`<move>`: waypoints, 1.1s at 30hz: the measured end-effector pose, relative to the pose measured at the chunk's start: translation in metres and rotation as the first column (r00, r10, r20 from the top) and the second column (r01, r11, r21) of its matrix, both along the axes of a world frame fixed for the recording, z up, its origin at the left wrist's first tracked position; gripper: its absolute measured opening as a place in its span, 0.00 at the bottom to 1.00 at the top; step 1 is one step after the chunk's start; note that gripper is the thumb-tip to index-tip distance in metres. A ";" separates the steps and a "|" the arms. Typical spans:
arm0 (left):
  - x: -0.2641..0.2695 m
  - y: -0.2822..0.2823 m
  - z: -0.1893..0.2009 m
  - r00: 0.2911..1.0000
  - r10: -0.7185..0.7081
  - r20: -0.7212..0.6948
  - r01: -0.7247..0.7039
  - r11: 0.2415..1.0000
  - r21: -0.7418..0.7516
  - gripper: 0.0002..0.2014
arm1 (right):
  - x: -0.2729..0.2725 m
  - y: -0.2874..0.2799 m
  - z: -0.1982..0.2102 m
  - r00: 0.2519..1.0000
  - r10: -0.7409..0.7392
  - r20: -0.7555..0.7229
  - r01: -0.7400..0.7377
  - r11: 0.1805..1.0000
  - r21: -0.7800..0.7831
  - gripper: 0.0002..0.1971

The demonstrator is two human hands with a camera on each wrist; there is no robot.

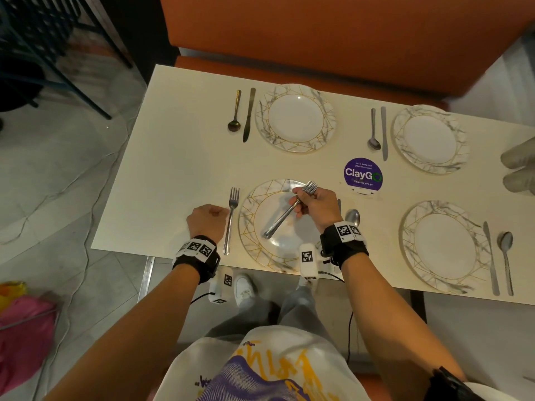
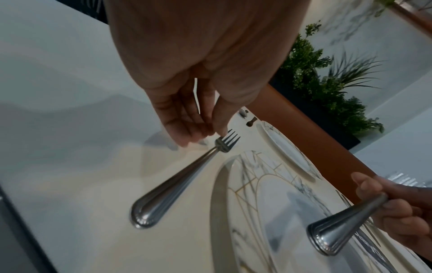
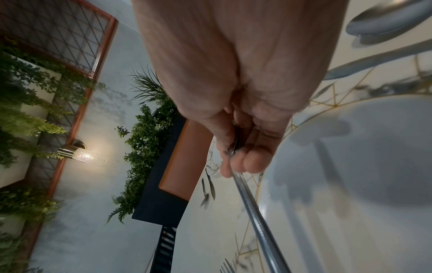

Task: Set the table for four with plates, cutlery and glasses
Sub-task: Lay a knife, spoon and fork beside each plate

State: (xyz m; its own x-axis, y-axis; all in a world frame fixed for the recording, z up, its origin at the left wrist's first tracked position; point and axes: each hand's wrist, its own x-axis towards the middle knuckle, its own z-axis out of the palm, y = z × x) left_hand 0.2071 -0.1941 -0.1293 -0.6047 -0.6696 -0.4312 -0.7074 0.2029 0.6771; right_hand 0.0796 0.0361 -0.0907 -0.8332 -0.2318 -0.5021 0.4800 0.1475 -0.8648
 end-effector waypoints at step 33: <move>-0.173 0.310 0.075 0.820 -0.487 -0.300 0.563 0.780 0.273 0.05 | -0.100 0.251 0.025 0.985 -0.167 0.041 0.171 0.976 -0.134 0.08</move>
